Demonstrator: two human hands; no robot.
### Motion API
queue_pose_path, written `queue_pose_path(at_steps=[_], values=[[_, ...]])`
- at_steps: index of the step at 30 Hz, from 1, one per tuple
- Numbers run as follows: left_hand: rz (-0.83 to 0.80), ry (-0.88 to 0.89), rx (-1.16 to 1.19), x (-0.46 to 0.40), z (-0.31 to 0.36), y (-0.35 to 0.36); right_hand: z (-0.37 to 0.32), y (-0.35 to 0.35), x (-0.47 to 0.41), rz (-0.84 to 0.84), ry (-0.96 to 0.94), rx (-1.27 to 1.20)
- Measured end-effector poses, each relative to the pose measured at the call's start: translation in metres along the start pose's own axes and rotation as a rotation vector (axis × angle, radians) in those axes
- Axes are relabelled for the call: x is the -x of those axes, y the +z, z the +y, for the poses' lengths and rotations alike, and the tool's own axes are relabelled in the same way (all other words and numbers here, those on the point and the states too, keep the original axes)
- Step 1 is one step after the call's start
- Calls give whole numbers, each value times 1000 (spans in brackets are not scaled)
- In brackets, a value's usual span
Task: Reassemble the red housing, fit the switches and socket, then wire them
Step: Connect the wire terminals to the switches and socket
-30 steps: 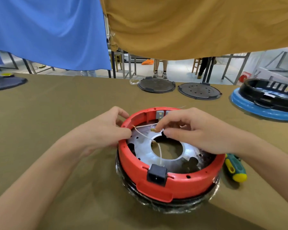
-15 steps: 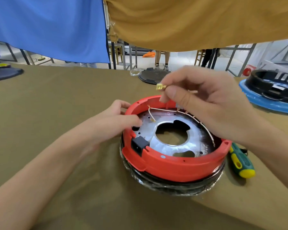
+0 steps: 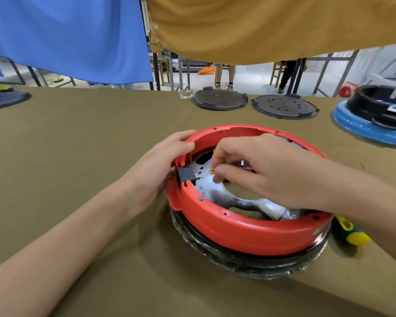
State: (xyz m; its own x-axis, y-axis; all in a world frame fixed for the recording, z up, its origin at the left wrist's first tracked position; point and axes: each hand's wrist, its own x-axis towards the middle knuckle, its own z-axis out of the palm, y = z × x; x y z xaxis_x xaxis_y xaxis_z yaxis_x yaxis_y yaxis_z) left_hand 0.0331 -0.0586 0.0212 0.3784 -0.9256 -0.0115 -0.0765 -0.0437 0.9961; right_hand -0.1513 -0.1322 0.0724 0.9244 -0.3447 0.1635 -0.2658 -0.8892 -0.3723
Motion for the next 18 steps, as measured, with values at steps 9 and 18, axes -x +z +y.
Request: queue_pose_path(at_steps=[9,18], values=[[0,77,69,-6,-13,5,-2,4,-3,233,-168,106],[8,121,82,-7,-19,6,6,12,-4,146,-18,169]])
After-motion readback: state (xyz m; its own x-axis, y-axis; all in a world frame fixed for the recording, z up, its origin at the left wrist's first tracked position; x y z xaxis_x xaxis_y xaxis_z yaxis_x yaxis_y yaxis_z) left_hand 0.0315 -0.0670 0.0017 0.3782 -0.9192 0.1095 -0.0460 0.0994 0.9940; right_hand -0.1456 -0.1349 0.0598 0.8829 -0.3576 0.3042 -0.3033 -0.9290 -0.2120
